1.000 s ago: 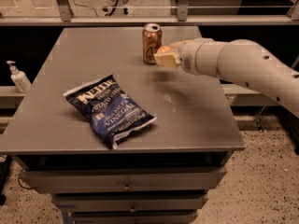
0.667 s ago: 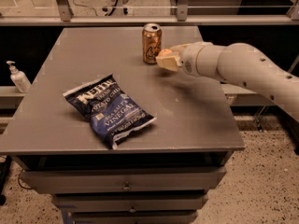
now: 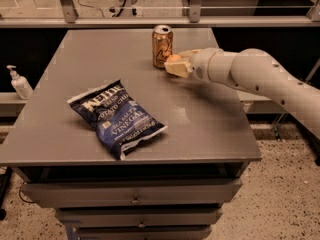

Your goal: Move orange near orange can

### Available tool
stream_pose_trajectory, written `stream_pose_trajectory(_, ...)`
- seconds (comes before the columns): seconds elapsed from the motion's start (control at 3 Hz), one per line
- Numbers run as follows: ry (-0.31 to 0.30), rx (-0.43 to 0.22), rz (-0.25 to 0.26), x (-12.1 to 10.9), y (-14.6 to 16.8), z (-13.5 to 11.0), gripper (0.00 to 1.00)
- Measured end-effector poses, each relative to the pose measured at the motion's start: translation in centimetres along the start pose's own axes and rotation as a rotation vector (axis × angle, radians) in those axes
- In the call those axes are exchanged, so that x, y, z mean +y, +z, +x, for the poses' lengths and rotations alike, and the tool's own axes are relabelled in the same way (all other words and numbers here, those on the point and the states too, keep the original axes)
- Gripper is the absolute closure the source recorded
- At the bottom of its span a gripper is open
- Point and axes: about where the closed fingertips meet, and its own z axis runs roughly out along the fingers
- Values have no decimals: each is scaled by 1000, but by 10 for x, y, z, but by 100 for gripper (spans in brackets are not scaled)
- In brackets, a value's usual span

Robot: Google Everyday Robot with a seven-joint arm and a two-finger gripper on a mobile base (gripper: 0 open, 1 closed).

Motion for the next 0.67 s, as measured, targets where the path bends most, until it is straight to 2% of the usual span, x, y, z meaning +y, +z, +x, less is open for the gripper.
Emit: stream_pose_trajectory(0.67,-2,-20,-30,1,10,0,12)
